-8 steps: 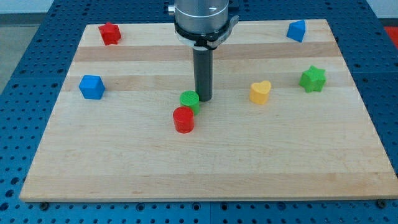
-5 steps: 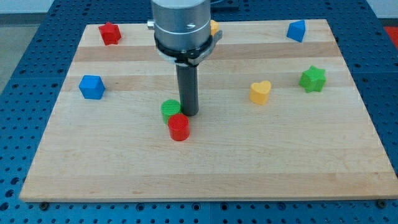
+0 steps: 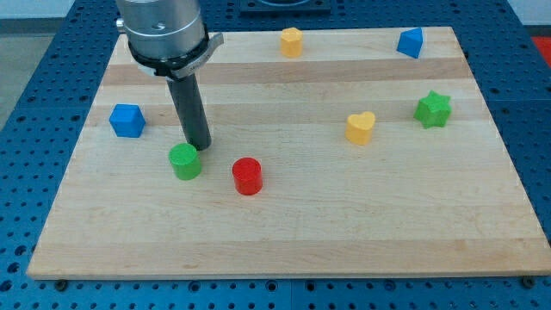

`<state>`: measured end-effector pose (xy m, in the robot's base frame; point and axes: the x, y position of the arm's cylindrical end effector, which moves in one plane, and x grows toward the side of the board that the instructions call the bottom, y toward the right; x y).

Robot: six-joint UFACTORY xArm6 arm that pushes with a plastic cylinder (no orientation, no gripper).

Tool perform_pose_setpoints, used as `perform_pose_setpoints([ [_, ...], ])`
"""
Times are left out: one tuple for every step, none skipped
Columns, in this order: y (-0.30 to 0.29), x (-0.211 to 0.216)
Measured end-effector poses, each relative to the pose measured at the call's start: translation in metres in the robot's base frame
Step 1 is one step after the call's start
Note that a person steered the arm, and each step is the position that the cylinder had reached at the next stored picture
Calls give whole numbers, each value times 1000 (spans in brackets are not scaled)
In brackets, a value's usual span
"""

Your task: Push the green circle towards the bottom left

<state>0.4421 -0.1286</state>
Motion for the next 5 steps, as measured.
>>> perform_pose_setpoints([
  [-3,7],
  [-4,20],
  [-4,29],
  [-4,40],
  [-4,53],
])
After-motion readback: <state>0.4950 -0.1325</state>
